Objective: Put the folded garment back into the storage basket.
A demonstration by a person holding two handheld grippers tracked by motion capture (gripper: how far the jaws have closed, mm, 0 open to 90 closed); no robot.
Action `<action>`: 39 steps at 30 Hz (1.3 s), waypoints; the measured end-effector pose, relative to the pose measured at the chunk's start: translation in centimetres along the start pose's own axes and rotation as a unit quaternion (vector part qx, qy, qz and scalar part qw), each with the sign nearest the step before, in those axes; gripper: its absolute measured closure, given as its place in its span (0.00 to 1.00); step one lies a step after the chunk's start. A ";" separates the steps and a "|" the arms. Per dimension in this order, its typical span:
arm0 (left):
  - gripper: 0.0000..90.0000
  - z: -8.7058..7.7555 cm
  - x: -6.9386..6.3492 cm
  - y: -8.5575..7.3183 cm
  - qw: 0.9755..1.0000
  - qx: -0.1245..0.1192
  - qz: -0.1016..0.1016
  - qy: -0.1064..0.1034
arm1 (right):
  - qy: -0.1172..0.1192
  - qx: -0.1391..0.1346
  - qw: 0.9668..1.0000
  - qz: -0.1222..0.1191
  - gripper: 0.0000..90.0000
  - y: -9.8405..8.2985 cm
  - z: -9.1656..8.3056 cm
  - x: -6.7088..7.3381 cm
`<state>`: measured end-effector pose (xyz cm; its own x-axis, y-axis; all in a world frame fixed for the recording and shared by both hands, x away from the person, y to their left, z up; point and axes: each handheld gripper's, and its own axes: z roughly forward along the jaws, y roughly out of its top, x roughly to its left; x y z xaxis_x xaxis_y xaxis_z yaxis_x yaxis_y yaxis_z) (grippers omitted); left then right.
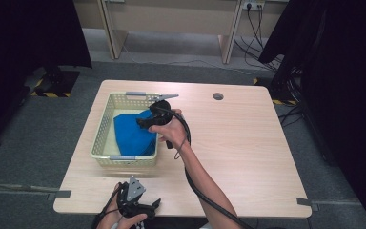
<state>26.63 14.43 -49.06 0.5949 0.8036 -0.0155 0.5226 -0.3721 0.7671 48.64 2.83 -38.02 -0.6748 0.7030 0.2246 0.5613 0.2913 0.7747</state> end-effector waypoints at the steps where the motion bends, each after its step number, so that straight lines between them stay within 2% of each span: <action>1: 0.01 0.0 0.0 0.0 1.000 0.000 0.000 0.000 | 0.001 0.001 1.000 0.002 0.29 0.0 -0.1 0.0; 6: 0.01 0.0 0.0 0.0 1.000 0.000 0.000 0.000 | 0.002 -0.004 1.000 -0.006 0.24 -0.3 -1.0 -0.3; 18: 0.01 0.0 0.0 0.0 1.000 -0.001 0.000 0.001 | 0.008 -0.019 1.000 -0.004 0.17 -1.1 -3.2 -1.2; 39: 0.01 0.0 0.0 0.0 1.000 0.000 -0.001 0.001 | 0.014 -0.035 0.999 -0.012 0.17 -3.1 -6.5 -3.0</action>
<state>26.62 14.42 -49.07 0.5931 0.8050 -0.0153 0.5230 -0.3707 0.7675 45.82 -4.35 -37.27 -0.7007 0.6784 0.2211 0.5108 0.2607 0.8192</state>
